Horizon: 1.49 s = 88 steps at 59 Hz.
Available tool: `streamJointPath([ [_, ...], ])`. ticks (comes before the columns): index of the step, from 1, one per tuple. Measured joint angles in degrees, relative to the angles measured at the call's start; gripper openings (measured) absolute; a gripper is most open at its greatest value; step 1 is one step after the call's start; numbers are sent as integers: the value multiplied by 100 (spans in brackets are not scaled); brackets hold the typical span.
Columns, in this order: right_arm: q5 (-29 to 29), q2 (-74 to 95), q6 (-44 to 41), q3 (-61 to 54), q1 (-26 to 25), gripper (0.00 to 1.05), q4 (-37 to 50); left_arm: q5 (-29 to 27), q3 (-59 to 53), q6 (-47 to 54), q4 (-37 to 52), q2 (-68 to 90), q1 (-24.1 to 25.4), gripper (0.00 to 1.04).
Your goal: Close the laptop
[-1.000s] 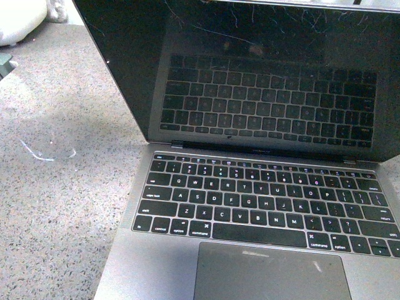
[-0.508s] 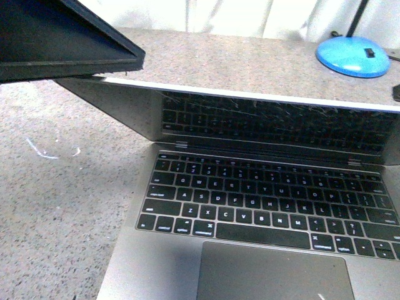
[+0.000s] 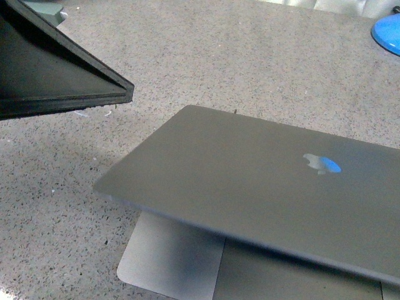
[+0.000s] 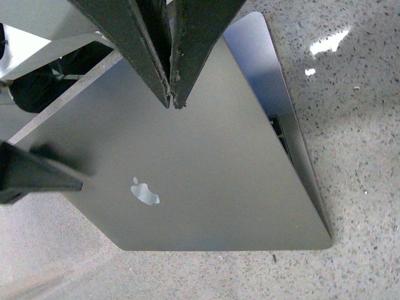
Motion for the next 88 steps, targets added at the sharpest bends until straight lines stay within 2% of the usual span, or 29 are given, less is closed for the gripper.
streamJointPath([
  [2, 293, -63, 236, -136, 131, 1, -46, -33, -52, -114, 7, -39, -37, 4],
  [9, 688, -195, 765, -356, 407, 1, -72, -83, -157, -391, 68, -92, -116, 4],
  [20, 975, -361, 1237, -522, 769, 1, -48, -297, -310, -726, 229, -208, -232, 4],
  [27, 1250, -369, 1132, -461, 651, 1, -13, -437, -286, -702, 647, -114, -219, 4],
  [32, 1755, -345, 804, -310, 345, 1, 162, -520, -164, -466, 1156, 111, -107, 4],
  [39, 2551, -326, 50, 85, -227, 1, 442, -846, 243, -39, 1827, 581, 286, 4],
  [43, 3023, -442, -599, 343, -592, 1, 623, -1054, 527, 129, 1902, 778, 809, 4],
  [51, 3521, -859, -1327, 455, -756, 1, 678, -1088, 601, 306, 1978, 730, 1526, 4],
  [54, 3703, -1161, -1519, 437, -728, 1, 632, -1080, 579, 306, 2087, 662, 1937, 4],
  [59, 4127, -1725, -1740, 308, -555, 1, 527, -1045, 442, 306, 2319, 509, 2452, 4],
  [62, 4542, -2155, -1860, 98, -345, 1, 455, -1023, 195, 256, 2422, 306, 2997, 4],
  [67, 5823, -3049, -1991, -400, 393, 1, 175, -907, -409, 94, 2341, -284, 3646, 4],
  [69, 6498, -3432, -2087, -570, 861, 1, 118, -881, -614, 17, 2251, -564, 3786, 4],
  [73, 7818, -4070, -2656, -962, 1766, 1, 837, -780, -1038, -184, 1943, -1303, 3998, 4],
  [75, 7584, -4334, -2719, -1082, 1818, 1, 1025, -881, -1276, -87, 2155, -1582, 3978, 4],
  [76, 7088, -4520, -2750, -1152, 1812, 1, 1082, -1060, -1484, 33, 2483, -1794, 3930, 4],
  [79, 6144, -4907, -2830, -1346, 1661, 1, 1154, -1508, -1971, 476, 3051, -2422, 3711, 4],
  [84, 4712, -5359, -2916, -1644, 1193, 1, 1082, -2162, -2522, 984, 2629, -3783, 3073, 4],
  [88, 4175, -5556, -2942, -1762, 822, 1, 975, -2385, -2706, 1152, 2406, -4446, 2739, 4],
])
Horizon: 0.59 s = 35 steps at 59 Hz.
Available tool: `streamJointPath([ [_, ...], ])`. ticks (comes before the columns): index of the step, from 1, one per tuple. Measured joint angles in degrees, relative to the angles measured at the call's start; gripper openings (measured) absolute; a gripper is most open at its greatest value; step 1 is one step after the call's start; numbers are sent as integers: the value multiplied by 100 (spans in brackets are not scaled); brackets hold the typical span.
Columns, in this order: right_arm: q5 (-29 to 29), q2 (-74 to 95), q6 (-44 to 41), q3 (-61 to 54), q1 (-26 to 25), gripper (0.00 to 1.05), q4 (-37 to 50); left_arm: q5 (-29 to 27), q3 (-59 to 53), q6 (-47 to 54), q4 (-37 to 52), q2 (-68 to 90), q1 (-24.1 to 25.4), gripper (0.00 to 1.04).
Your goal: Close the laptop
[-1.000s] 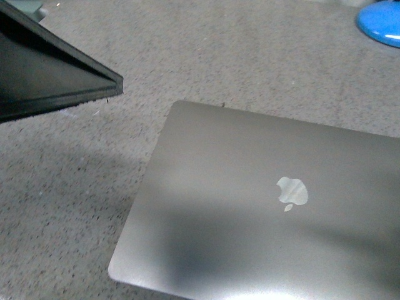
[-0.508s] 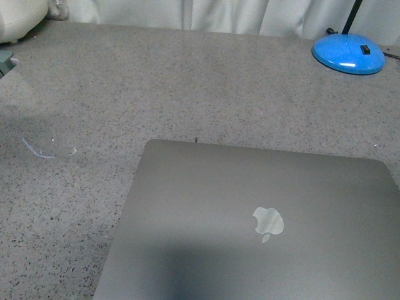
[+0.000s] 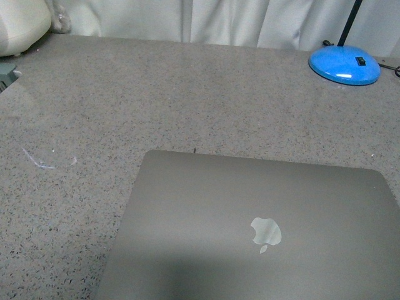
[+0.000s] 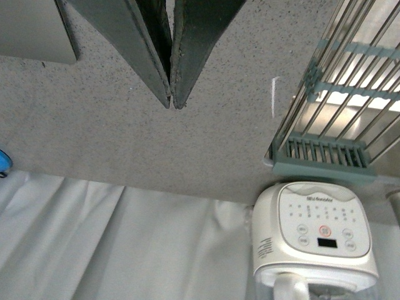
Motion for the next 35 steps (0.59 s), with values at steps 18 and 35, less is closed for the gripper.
streamJointPath([
  [18, -1082, -553, -28, -289, -1104, 1, -195, -826, -188, 203, -907, -1322, -811, 4],
  [35, -2004, -634, -39, -291, -2072, 11, -275, -820, -188, 208, -907, -1349, -822, 15],
])
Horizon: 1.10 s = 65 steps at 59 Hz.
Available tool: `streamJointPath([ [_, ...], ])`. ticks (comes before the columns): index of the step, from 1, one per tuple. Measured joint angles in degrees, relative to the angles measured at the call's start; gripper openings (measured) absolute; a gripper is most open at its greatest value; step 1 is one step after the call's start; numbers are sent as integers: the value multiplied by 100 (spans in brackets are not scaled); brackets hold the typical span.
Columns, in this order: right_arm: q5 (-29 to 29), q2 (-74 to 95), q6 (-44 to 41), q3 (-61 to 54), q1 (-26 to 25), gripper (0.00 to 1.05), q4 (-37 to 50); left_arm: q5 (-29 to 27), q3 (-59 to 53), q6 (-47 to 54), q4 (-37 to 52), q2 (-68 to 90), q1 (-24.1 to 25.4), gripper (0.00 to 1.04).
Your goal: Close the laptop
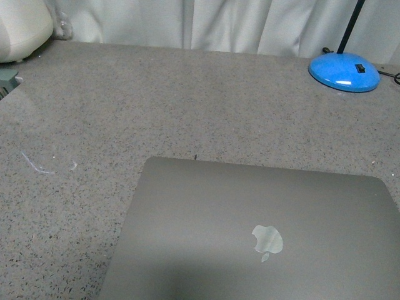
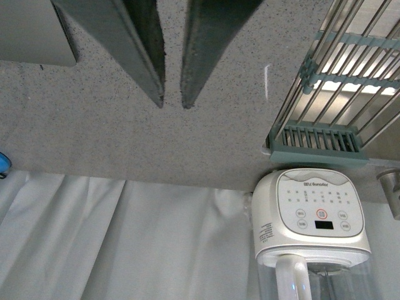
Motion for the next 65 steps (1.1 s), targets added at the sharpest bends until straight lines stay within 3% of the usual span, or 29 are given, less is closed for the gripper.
streamJointPath([
  [31, 2, 0, 0, 0, -4, 94, 0, 0, 0, 2, 0, 0, 0, 100],
  [32, 2, 0, 9, 0, -4, 98, 0, 0, 0, 13, 0, 0, 0, 100],
  [65, 2, 2, 2, 0, -4, 96, 0, 0, 0, 13, 0, 0, 0, 98],
])
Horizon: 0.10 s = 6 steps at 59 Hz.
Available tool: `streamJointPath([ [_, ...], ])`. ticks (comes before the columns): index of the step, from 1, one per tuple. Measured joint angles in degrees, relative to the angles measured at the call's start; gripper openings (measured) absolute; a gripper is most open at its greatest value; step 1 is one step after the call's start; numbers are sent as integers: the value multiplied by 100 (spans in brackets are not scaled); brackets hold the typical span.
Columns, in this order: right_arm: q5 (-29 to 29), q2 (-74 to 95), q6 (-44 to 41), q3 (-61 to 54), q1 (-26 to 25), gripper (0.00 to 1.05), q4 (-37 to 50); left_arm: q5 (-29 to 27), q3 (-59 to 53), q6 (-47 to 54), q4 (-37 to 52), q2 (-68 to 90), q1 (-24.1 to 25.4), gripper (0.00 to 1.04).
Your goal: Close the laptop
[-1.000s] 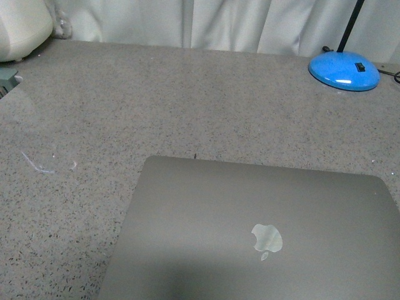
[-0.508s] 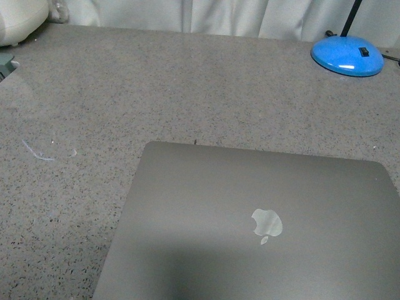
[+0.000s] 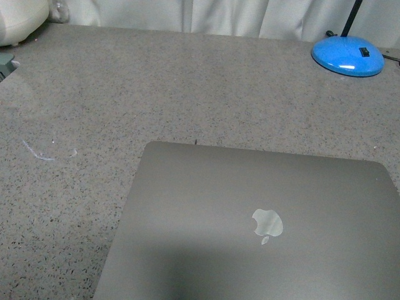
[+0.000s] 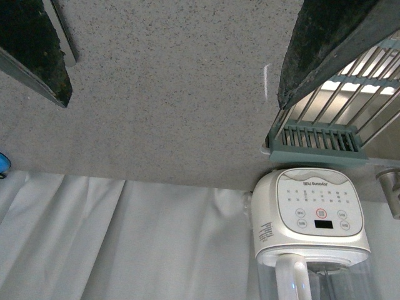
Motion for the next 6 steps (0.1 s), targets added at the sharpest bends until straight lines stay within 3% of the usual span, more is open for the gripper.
streamJointPath([
  [6, 0, 0, 0, 0, 0, 96, 0, 0, 0, 0, 0, 0, 0, 98],
])
